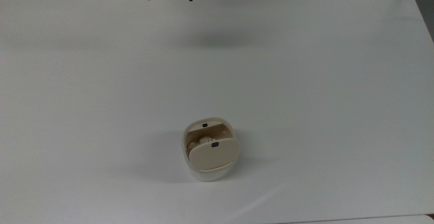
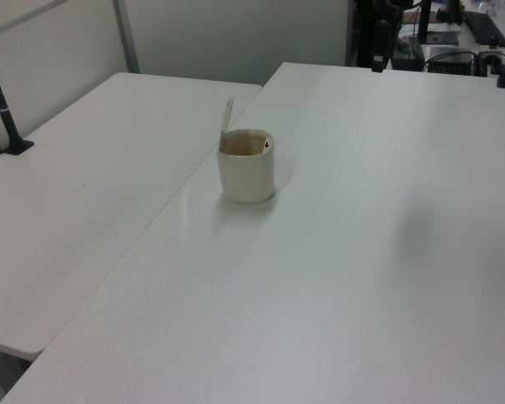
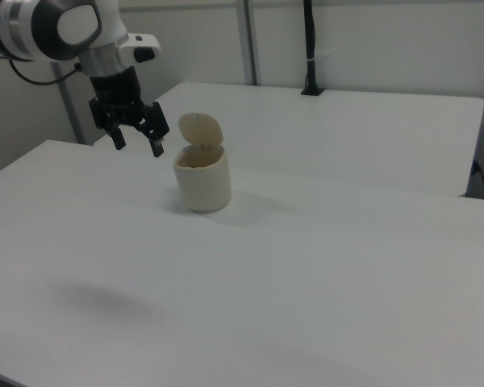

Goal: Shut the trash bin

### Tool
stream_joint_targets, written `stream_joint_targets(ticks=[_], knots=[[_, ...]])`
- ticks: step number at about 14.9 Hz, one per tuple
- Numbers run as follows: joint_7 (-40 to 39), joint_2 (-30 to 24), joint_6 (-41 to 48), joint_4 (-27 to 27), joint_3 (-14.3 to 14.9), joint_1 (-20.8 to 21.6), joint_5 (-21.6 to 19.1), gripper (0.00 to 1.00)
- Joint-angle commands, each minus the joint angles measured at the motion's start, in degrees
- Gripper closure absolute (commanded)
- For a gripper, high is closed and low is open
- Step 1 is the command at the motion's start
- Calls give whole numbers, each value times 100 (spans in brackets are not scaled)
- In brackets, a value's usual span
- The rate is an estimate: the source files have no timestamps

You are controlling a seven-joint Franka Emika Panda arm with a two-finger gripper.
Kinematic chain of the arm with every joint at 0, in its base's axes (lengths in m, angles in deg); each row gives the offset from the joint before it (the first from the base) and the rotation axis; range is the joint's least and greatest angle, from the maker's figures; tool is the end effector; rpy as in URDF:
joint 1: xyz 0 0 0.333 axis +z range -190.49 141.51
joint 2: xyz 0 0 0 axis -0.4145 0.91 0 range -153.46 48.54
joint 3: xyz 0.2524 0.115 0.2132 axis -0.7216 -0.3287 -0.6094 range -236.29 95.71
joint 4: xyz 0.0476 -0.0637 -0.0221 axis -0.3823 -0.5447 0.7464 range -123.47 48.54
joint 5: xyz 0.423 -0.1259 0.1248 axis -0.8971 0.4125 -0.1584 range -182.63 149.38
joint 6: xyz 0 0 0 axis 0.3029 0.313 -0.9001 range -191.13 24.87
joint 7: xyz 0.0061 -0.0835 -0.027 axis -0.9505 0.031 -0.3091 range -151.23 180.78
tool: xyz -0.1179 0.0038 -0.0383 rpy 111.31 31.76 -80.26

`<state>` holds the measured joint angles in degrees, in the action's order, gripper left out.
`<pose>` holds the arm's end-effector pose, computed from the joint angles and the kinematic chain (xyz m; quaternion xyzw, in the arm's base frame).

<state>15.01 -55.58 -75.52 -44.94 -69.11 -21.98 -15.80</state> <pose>0.6179 0.0124 0.6190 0.9990 0.0104 0.0440 0.0060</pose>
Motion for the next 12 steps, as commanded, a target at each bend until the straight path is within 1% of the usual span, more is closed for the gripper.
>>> stream_joint_targets(ticks=[1, 12], knots=[[-59, 5, 7, 9, -30, 39, -56, 0], [-138, -4, 16, 0, -30, 13, -56, 0]])
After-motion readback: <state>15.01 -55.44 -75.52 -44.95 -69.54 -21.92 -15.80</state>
